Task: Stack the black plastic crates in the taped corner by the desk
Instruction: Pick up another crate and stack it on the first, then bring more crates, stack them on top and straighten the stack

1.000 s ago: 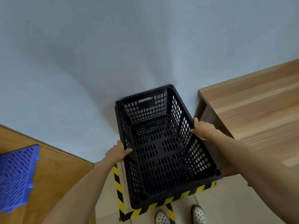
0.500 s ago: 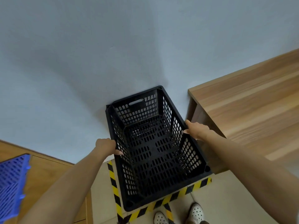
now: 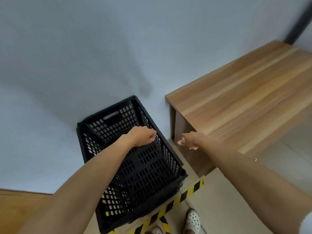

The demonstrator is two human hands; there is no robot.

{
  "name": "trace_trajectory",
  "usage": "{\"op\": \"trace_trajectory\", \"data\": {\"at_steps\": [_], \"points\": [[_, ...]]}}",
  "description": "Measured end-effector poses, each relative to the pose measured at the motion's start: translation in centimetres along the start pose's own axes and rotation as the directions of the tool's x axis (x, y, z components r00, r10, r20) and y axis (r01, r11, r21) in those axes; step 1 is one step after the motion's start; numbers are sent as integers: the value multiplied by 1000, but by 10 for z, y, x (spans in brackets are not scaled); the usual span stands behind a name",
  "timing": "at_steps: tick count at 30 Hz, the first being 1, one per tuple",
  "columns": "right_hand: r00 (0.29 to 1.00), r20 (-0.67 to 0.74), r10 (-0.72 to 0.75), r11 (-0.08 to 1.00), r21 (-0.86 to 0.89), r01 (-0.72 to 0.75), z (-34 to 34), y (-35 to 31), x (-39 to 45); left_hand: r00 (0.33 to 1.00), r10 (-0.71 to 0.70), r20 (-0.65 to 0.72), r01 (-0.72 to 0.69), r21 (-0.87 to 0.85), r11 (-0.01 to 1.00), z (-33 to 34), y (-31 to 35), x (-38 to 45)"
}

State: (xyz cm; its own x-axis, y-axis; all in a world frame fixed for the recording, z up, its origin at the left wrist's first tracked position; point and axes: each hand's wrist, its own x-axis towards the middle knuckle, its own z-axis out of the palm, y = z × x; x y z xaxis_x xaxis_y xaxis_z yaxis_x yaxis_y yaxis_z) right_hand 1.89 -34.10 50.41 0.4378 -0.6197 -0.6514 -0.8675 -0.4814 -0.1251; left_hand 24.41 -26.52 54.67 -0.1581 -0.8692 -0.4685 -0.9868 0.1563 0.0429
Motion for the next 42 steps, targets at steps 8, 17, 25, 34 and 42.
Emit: {"op": "trace_trajectory", "data": {"at_steps": [8, 17, 25, 34, 42], "points": [[987, -72, 141, 950, 290, -114, 19, 58, -67, 971, 238, 11, -238, 86, 967, -30, 61, 31], [924, 83, 373, 734, 583, -349, 122, 36, -139, 890, 446, -97, -431, 137, 892, 10, 108, 14], [858, 84, 507, 513, 771, -378, 226, -12, -225, 745, 659, 107, -656, 297, 693, 45, 181, -20], [585, 207, 784, 203, 805, -557, 362, -5, -387, 490, 817, 305, -848, 384, 365, 80, 338, -74], [409, 233, 882, -4, 872, -489, 487, -40, -535, 283, 874, 395, -901, 422, 101, 143, 511, -186]]}}
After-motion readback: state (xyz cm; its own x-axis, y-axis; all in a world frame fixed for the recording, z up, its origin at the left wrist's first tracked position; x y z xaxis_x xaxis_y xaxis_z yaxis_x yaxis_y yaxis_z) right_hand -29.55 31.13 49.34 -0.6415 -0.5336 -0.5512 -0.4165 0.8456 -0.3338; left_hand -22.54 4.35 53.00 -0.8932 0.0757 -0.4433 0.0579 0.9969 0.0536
